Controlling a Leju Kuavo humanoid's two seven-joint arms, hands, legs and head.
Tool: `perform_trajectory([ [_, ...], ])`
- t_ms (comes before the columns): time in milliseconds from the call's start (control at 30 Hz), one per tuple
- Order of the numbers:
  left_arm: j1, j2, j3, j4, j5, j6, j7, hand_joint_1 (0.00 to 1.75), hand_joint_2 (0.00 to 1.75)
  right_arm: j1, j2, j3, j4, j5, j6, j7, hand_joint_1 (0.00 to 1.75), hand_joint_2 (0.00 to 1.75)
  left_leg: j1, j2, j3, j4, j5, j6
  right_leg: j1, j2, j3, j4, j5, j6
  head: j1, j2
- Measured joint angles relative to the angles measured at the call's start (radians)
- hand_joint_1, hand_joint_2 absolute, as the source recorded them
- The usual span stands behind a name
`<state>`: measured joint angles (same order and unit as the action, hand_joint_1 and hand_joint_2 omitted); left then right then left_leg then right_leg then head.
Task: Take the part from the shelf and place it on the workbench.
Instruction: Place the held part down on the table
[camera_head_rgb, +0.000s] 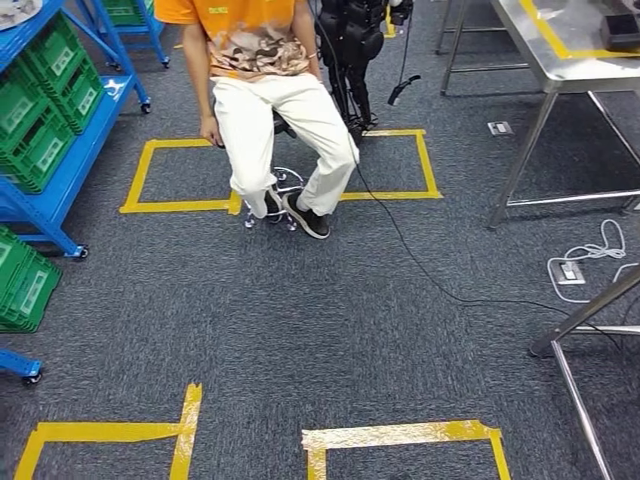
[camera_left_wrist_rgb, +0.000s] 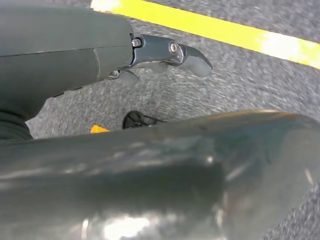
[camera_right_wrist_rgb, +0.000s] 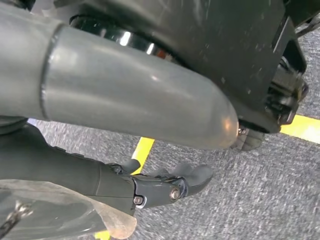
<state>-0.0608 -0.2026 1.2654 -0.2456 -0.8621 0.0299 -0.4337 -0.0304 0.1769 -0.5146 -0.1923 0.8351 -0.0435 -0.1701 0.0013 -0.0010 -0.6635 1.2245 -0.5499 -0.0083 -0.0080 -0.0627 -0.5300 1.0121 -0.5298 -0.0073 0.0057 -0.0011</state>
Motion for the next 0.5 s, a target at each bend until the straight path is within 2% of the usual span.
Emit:
perform_trajectory([
  [67, -0.001, 0.0, 0.0, 0.0, 0.0, 0.0, 0.0, 0.0, 0.0, 0.0, 0.0, 0.0, 0.0, 0.001, 0.0, 0.0, 0.0, 0.0, -0.009, 0.043, 0.07, -0.138, 0.054, 0.01, 0.003, -0.021, 0.007, 0.0, -0.007, 0.005, 0.0, 0.0],
  [100, -0.003, 0.0, 0.0, 0.0, 0.0, 0.001, 0.0, 0.0, 0.0, -0.001, 0.0, 0.0, 0.0, 0.001, 0.0, 0.0, 0.0, 0.0, -0.014, 0.061, 0.091, -0.18, 0.064, 0.016, 0.004, -0.031, 0.01, 0.001, -0.01, 0.009, 0.0, 0.0],
  [133, -0.004, 0.0, 0.0, 0.0, 0.0, 0.002, 0.0, 0.0, 0.0, -0.002, 0.0, 0.0, 0.0, 0.001, 0.0, 0.0, 0.0, 0.0, -0.02, 0.071, 0.098, -0.199, 0.064, 0.02, 0.006, -0.041, 0.011, 0.001, -0.012, 0.014, 0.001, 0.0],
  [200, -0.002, 0.0, 0.0, 0.0, 0.0, 0.002, 0.0, 0.0, 0.0, -0.005, 0.0, 0.0, 0.0, 0.002, 0.0, 0.0, 0.0, 0.0, -0.022, 0.055, 0.098, -0.207, 0.065, 0.028, 0.006, -0.06, 0.017, -0.002, -0.016, 0.024, 0.001, 0.0],
  [233, 0.0, 0.0, 0.0, 0.0, 0.0, 0.003, 0.0, 0.0, 0.0, -0.007, 0.0, 0.001, 0.0, 0.002, 0.0, 0.0, 0.0, 0.0, -0.02, 0.044, 0.1, -0.213, 0.069, 0.033, 0.005, -0.051, 0.017, 0.001, -0.022, 0.03, 0.002, 0.0],
  [267, 0.001, 0.0, 0.0, 0.0, 0.0, 0.003, 0.0, 0.0, 0.0, -0.007, 0.0, 0.001, 0.0, 0.002, 0.0, -0.001, 0.0, 0.0, -0.017, 0.033, 0.103, -0.219, 0.072, 0.038, 0.003, -0.028, 0.01, 0.019, -0.036, 0.035, 0.004, 0.0],
  [300, 0.0, 0.0, 0.0, 0.001, 0.001, 0.003, 0.0, 0.0, 0.0, -0.007, 0.0, 0.001, 0.0, 0.002, 0.0, -0.001, 0.0, 0.0, -0.013, 0.022, 0.106, -0.224, 0.076, 0.043, 0.001, 0.002, -0.009, 0.06, -0.06, 0.04, 0.007, 0.0],
  [333, 0.0, -0.001, 0.0, 0.001, 0.001, 0.003, 0.001, 0.0, 0.0, -0.006, 0.0, 0.002, 0.0, 0.002, 0.0, -0.001, 0.0, 0.0, -0.011, 0.011, 0.106, -0.225, 0.077, 0.046, -0.001, 0.034, -0.04, 0.124, -0.09, 0.043, 0.009, 0.0],
  [367, -0.002, -0.001, 0.0, 0.001, 0.001, 0.003, 0.001, 0.0, 0.0, -0.004, 0.0, 0.002, 0.0, 0.002, 0.0, -0.001, 0.0, 0.0, -0.01, -0.001, 0.105, -0.225, 0.077, 0.048, -0.002, 0.051, -0.078, 0.197, -0.119, 0.046, 0.011, 0.0],
  [400, -0.002, -0.001, 0.0, 0.001, 0.001, 0.003, 0.001, 0.0, 0.0, -0.002, 0.0, 0.002, 0.0, 0.002, 0.0, 0.0, 0.0, 0.0, -0.01, -0.015, 0.106, -0.224, 0.077, 0.049, -0.003, 0.058, -0.112, 0.258, -0.137, 0.048, 0.011, 0.0],
  [433, -0.002, -0.002, 0.0, 0.001, 0.001, 0.003, 0.001, 0.0, 0.0, 0.0, 0.0, 0.002, 0.0, 0.002, 0.0, 0.0, 0.0, 0.0, -0.009, -0.029, 0.106, -0.224, 0.077, 0.049, -0.003, 0.06, -0.133, 0.288, -0.135, 0.049, 0.011, 0.0],
  [467, -0.001, -0.002, 0.0, 0.001, 0.001, 0.002, 0.001, 0.0, 0.0, 0.001, 0.0, 0.002, 0.0, 0.002, 0.0, 0.0, 0.0, 0.0, -0.009, -0.043, 0.107, -0.224, 0.076, 0.049, -0.003, 0.061, -0.136, 0.277, -0.114, 0.05, 0.011, 0.0],
  [500, -0.001, -0.003, 0.0, 0.001, 0.001, 0.002, 0.001, 0.0, 0.0, 0.001, 0.0, 0.002, 0.0, 0.002, 0.0, 0.0, 0.0, 0.0, -0.007, -0.058, 0.109, -0.222, 0.075, 0.048, -0.004, 0.067, -0.118, 0.226, -0.075, 0.05, 0.011, 0.0],
])
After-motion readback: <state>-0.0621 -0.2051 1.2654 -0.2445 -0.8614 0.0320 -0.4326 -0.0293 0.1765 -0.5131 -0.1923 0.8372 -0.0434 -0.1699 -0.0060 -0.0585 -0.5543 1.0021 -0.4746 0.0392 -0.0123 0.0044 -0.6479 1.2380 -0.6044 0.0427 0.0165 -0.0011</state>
